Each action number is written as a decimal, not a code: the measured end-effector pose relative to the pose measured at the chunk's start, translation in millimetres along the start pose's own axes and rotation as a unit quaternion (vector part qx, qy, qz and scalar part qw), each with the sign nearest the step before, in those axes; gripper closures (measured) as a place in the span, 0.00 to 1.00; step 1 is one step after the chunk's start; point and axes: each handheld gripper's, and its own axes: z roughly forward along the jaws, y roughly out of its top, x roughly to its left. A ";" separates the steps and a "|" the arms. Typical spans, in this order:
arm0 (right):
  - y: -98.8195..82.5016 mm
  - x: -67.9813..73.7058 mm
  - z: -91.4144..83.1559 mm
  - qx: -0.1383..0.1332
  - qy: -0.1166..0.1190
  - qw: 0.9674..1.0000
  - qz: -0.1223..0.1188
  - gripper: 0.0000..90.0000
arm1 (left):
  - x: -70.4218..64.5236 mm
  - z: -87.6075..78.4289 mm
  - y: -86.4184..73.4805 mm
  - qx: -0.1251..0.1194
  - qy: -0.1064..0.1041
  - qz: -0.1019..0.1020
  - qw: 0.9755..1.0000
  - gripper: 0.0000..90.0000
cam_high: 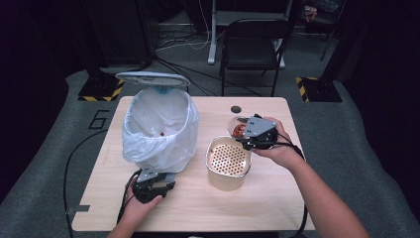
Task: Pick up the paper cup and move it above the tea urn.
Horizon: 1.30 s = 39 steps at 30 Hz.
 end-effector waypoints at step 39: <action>7.5 71.9 15.1 0.100 -0.170 0.845 -0.498 0.49 | 0.1 0.0 0.0 0.000 0.000 0.001 1.000 0.51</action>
